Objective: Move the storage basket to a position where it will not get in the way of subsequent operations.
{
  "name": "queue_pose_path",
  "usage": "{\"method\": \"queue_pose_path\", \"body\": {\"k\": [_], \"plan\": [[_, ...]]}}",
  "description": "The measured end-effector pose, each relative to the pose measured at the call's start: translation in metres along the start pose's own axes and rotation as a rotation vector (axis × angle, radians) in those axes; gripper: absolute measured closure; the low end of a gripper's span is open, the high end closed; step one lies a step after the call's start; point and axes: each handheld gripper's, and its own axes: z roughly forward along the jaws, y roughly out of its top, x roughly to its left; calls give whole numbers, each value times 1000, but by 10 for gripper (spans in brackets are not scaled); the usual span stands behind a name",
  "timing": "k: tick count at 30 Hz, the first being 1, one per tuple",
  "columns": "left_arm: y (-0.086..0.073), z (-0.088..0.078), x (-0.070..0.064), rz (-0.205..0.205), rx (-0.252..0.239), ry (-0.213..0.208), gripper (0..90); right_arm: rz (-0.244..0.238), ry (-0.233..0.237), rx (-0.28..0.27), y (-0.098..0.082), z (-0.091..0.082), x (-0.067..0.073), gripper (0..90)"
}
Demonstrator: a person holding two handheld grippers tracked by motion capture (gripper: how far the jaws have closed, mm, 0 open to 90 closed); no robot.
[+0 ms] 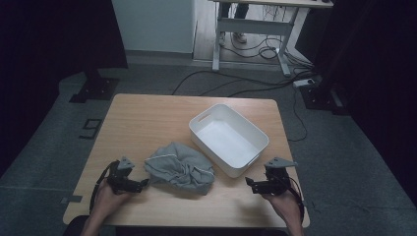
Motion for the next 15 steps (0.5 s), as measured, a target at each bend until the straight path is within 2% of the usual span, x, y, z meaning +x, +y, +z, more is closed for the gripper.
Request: {"method": "queue_pose_path", "body": {"k": [7, 8, 15], "plan": [[0, 0, 0, 0, 0, 0, 0, -19, 30, -18, 18, -1, 8, 211], [0, 0, 0, 0, -1, 0, 0, -24, 45, -14, 24, 0, 11, 243], [0, 0, 0, 0, -1, 0, 0, -41, 87, 13, 40, 5, 19, 305]]}}
